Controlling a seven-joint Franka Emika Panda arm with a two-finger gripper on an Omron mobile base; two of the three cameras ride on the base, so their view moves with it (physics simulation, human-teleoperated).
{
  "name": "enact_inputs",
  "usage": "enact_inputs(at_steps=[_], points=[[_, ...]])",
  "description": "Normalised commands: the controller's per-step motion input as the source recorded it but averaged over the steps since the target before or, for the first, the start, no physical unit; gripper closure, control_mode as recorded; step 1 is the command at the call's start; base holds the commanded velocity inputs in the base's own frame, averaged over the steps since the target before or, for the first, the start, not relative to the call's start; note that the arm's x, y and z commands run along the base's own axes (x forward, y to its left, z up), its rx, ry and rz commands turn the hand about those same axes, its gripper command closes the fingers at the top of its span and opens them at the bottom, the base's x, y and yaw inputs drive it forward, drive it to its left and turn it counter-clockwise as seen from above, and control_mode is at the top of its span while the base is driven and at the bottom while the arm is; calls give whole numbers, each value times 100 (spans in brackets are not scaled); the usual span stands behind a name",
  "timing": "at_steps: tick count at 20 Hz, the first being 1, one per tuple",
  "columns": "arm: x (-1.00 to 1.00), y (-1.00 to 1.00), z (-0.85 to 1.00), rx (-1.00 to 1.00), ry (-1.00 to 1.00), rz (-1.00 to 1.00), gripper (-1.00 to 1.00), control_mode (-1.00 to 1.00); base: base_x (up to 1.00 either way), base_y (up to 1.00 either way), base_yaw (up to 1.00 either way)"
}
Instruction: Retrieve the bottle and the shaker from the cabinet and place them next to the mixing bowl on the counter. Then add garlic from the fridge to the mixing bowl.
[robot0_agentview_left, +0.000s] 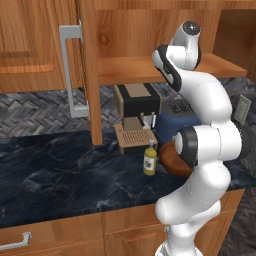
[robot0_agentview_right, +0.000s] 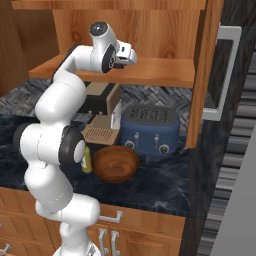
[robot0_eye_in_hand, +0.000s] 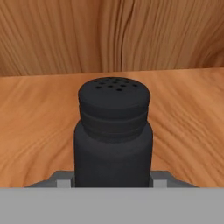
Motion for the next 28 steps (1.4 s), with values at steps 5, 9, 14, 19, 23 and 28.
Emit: enact_inputs(at_steps=[5, 9, 14, 19, 23, 28], points=[[-22, 0, 0, 0, 0, 1, 100, -100, 0, 0, 0], [-97, 0, 0, 0, -2, 2, 100, -100, 0, 0, 0], [-100, 8, 0, 0, -7, 1, 100, -100, 0, 0, 0], [-100, 5, -8, 0, -3, 6, 100, -100, 0, 0, 0], [-90, -4, -40, 0, 0, 19, 100, -100, 0, 0, 0], [-23, -53, -60, 0, 0, 30, 100, -100, 0, 0, 0]])
